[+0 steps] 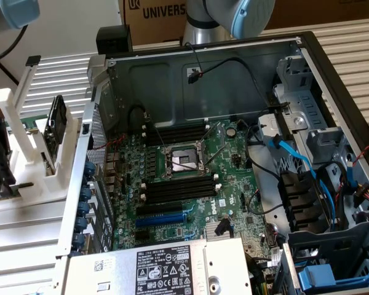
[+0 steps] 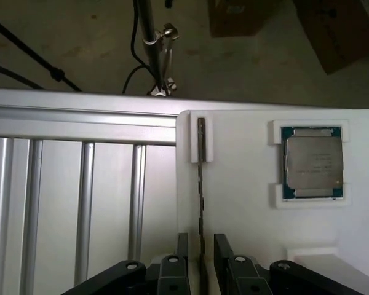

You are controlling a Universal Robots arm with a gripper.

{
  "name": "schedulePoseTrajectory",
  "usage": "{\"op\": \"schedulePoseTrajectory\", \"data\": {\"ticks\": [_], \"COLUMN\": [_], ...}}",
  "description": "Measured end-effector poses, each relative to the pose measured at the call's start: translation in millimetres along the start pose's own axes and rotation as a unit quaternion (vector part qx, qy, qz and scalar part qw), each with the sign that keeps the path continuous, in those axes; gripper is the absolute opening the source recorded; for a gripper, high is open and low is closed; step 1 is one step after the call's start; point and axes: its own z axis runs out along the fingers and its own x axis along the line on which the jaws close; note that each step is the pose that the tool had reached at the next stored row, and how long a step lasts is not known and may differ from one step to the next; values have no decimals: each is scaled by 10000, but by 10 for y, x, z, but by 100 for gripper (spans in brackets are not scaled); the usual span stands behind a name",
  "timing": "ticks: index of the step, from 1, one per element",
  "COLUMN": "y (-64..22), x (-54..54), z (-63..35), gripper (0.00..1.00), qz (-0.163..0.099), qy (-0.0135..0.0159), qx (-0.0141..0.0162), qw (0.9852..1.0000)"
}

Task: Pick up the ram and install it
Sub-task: 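Pick up the ram and move it above insertion slot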

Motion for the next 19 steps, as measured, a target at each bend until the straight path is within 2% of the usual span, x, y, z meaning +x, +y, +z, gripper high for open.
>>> {"op": "schedulePoseTrajectory", "data": {"ticks": [1, 2, 19], "y": [6, 7, 9], "x": [-1, -1, -1], "z": [17, 26, 29], "gripper": [31, 31, 31], "qz": [-3, -5, -8], "qy": [1, 0, 1], "qx": [29, 37, 27], "qw": [10000, 10000, 10000]}}
